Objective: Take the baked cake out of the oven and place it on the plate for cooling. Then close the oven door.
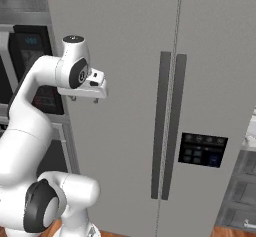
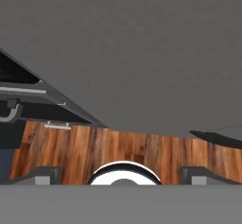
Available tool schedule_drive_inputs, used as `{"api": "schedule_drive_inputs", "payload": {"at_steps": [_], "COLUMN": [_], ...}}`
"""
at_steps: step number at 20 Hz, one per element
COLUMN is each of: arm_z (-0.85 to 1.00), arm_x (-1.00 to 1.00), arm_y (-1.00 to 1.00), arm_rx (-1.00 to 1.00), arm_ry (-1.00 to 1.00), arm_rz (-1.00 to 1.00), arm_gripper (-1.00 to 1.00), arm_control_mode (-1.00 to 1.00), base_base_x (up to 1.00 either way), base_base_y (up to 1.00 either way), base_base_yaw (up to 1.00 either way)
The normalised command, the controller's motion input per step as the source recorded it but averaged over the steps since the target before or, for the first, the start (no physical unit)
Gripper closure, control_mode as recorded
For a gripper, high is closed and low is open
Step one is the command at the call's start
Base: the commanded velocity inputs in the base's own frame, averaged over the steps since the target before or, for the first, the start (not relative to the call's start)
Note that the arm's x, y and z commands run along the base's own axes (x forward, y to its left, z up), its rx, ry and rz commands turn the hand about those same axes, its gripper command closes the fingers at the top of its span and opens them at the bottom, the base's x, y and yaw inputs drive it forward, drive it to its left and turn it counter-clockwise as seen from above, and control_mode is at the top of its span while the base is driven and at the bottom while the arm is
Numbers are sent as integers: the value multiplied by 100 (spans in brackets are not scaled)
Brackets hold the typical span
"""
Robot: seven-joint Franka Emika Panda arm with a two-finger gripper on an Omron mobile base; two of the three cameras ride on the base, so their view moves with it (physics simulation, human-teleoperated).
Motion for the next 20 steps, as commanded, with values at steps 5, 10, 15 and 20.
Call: {"api": "schedule_drive_inputs", "payload": {"at_steps": [5,10,15,20], "arm_z": [0,0,0,0], "arm_x": [0,0,0,0], "arm_y": [0,0,0,0], "arm_rx": [0,0,0,0], "arm_ry": [0,0,0,0], "arm_rz": [0,0,0,0], "arm_gripper": [-100,-100,-100,-100], "arm_control_mode": [100,100,-100,-100], "base_base_x": [0,0,0,0], "base_base_y": [0,0,0,0], "base_base_yaw": [0,0,0,0]}}
